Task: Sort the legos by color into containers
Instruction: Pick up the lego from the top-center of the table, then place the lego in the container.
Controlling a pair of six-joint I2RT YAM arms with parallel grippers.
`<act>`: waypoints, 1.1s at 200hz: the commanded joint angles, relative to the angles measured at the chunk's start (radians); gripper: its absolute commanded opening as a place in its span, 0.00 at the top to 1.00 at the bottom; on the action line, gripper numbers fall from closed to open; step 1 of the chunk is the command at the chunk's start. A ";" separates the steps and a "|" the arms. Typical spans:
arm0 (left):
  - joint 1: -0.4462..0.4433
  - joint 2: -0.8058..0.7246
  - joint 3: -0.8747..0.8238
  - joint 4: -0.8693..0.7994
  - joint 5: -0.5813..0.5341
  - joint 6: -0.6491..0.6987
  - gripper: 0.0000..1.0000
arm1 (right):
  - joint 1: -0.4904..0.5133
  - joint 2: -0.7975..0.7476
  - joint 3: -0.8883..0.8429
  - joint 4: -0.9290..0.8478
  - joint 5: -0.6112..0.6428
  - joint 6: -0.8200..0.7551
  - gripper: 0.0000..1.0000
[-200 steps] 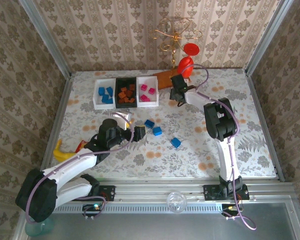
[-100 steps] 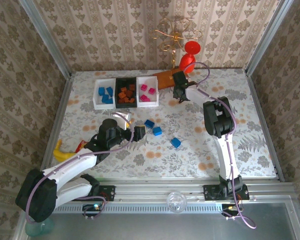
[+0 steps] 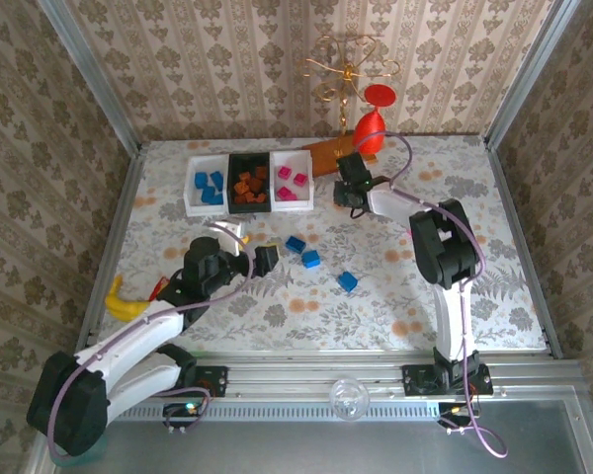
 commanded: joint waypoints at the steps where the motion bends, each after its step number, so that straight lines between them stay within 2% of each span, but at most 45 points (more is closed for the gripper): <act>1: 0.036 -0.052 -0.026 -0.021 -0.028 -0.033 0.07 | 0.065 -0.122 -0.038 0.154 -0.038 -0.059 0.69; 26: 0.057 -0.081 -0.034 -0.038 -0.034 -0.038 0.06 | 0.113 -0.111 0.012 0.174 -0.092 -0.084 0.69; 71: 0.062 -0.075 -0.023 -0.050 0.017 -0.050 0.06 | 0.142 0.089 0.263 0.084 -0.115 -0.109 0.68; 103: 0.059 -0.066 0.004 -0.084 0.055 -0.045 0.07 | 0.142 0.217 0.464 -0.017 -0.121 -0.128 0.60; 123: 0.054 -0.065 0.007 -0.092 0.067 -0.045 0.07 | 0.142 0.223 0.510 -0.053 -0.128 -0.131 0.50; 155: 0.043 -0.063 0.007 -0.091 0.072 -0.046 0.07 | 0.142 0.097 0.404 -0.032 -0.136 -0.147 0.38; 181: 0.036 -0.056 0.016 -0.088 0.082 -0.043 0.07 | 0.141 -0.065 0.218 -0.001 -0.099 -0.172 0.31; 220: 0.005 -0.013 0.042 -0.064 0.088 -0.033 0.07 | 0.104 -0.291 -0.071 0.011 -0.052 -0.159 0.26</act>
